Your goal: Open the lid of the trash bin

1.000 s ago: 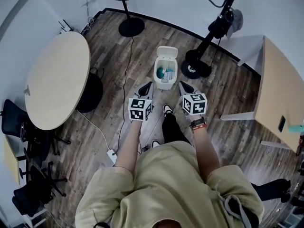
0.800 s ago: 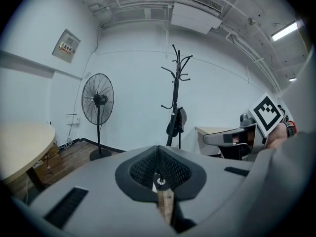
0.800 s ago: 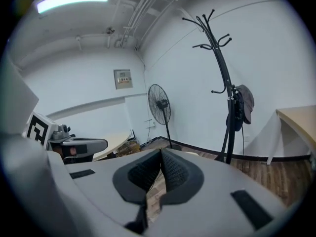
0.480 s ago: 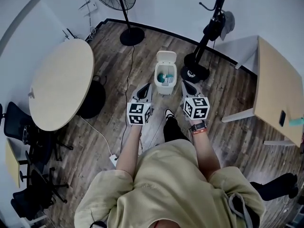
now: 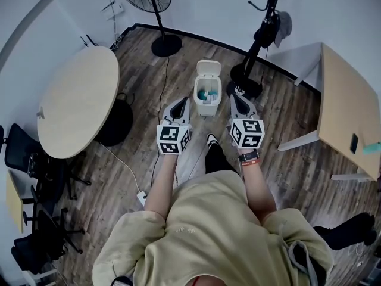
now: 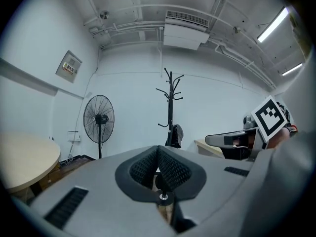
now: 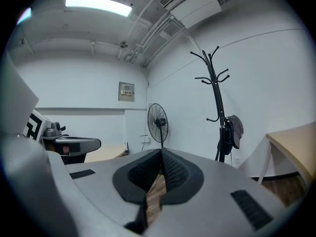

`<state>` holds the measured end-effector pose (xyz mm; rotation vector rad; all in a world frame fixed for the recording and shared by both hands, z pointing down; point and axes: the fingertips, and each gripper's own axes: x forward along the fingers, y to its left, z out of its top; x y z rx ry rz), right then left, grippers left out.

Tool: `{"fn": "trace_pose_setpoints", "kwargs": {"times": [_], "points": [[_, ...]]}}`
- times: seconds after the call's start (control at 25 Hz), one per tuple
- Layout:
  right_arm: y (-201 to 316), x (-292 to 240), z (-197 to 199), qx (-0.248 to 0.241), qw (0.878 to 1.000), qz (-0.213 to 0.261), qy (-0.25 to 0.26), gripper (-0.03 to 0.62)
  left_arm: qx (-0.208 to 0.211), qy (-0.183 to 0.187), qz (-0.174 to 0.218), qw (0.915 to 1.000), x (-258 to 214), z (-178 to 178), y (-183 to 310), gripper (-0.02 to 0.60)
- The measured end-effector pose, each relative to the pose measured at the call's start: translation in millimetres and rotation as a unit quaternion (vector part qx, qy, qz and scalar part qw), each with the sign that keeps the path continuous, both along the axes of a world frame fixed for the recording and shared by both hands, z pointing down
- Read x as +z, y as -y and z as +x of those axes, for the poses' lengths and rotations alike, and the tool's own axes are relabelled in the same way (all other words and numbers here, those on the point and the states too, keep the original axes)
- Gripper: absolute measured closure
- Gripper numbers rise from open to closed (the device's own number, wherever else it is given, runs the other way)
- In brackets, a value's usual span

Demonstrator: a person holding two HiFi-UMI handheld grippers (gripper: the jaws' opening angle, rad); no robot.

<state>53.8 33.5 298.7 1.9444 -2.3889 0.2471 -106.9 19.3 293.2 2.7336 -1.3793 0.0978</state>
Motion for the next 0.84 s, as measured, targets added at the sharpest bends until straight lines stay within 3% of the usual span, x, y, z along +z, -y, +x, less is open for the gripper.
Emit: {"fn": "trace_pose_setpoints", "kwargs": {"times": [0.52, 0.84], "points": [[-4.1, 13.2, -2.2, 0.004, 1.000, -0.005, 0.008, 0.591, -0.001, -0.024, -0.010, 0.9996, 8.6, -4.3, -2.4, 0.558], [58.1, 55.2, 3.2, -0.015, 0.999, -0.045, 0.021, 0.591, -0.007, -0.047, -0.054, 0.9974, 61.3, 0.4, 56.8, 0.558]]}}
